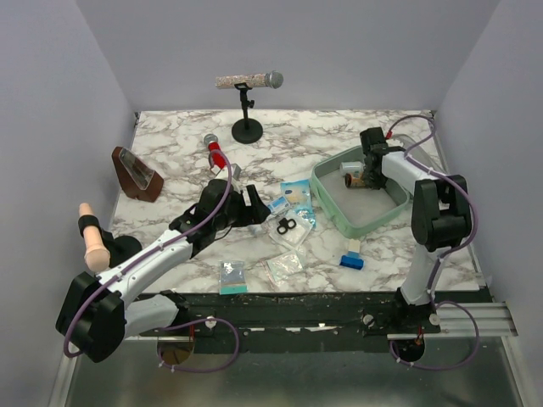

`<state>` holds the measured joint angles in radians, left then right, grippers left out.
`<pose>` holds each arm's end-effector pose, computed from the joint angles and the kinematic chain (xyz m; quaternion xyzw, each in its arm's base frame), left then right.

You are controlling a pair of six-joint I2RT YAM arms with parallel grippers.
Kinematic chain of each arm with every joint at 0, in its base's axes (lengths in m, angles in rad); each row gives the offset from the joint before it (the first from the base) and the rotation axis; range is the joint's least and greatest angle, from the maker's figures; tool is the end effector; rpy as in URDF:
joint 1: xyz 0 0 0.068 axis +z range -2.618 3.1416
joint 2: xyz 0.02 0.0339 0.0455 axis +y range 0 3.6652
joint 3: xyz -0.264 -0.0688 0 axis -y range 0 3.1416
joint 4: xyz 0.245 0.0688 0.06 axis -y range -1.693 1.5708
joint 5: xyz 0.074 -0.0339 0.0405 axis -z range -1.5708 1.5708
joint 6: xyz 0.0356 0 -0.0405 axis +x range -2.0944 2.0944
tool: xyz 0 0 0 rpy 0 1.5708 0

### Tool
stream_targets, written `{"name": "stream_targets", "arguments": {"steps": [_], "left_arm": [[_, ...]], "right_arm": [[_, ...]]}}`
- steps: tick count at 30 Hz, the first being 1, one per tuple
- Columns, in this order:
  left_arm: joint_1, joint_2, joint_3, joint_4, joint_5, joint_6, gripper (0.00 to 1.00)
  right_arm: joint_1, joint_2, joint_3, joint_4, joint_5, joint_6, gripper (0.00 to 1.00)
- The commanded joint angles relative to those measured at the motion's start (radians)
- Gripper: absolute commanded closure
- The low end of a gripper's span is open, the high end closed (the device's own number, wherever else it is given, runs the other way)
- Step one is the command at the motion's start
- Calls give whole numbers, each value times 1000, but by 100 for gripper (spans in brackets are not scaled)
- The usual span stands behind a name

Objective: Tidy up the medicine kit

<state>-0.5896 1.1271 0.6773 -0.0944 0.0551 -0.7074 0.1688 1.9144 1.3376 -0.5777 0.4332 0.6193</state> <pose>0.2043 -0.1390 0.2427 -0.0378 0.8701 -0.3156 0.3767 0.3870 0.0508 0.1815 0.2567 0.9215 -0.1167 0.2671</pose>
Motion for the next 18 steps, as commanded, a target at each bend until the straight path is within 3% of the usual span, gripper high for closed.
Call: {"name": "stream_targets", "arguments": {"steps": [1, 18], "left_arm": [[-7, -6, -5, 2, -15, 3, 14], [-10, 30, -15, 32, 17, 2, 14]], "right_arm": [[3, 35, 49, 5, -2, -23, 83], [1, 103, 179, 45, -24, -96, 74]]}}
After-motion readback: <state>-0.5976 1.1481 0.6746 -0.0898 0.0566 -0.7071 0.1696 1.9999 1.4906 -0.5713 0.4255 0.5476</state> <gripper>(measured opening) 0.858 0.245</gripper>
